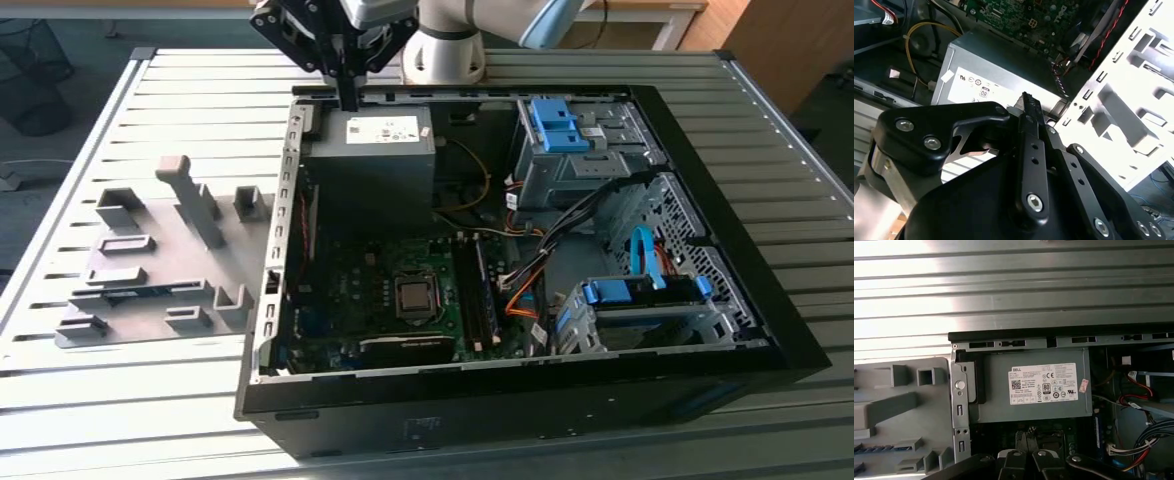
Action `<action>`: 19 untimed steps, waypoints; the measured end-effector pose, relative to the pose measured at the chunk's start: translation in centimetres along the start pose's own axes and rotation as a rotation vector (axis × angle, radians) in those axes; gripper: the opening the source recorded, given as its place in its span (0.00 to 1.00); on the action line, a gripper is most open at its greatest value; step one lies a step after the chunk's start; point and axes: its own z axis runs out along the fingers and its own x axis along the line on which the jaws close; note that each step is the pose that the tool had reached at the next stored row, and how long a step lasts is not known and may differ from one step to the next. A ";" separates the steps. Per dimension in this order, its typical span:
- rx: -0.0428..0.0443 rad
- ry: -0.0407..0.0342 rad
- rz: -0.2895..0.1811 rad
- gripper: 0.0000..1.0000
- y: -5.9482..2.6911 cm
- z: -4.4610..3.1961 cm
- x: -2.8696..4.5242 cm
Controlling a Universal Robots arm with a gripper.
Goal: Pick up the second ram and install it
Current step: 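Reach for the second ram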
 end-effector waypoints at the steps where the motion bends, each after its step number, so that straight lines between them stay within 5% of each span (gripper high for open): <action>1: -0.0001 0.0000 0.000 0.11 0.00 0.00 0.06; 19: 0.0000 0.0000 0.000 0.11 -0.09 -0.01 1.15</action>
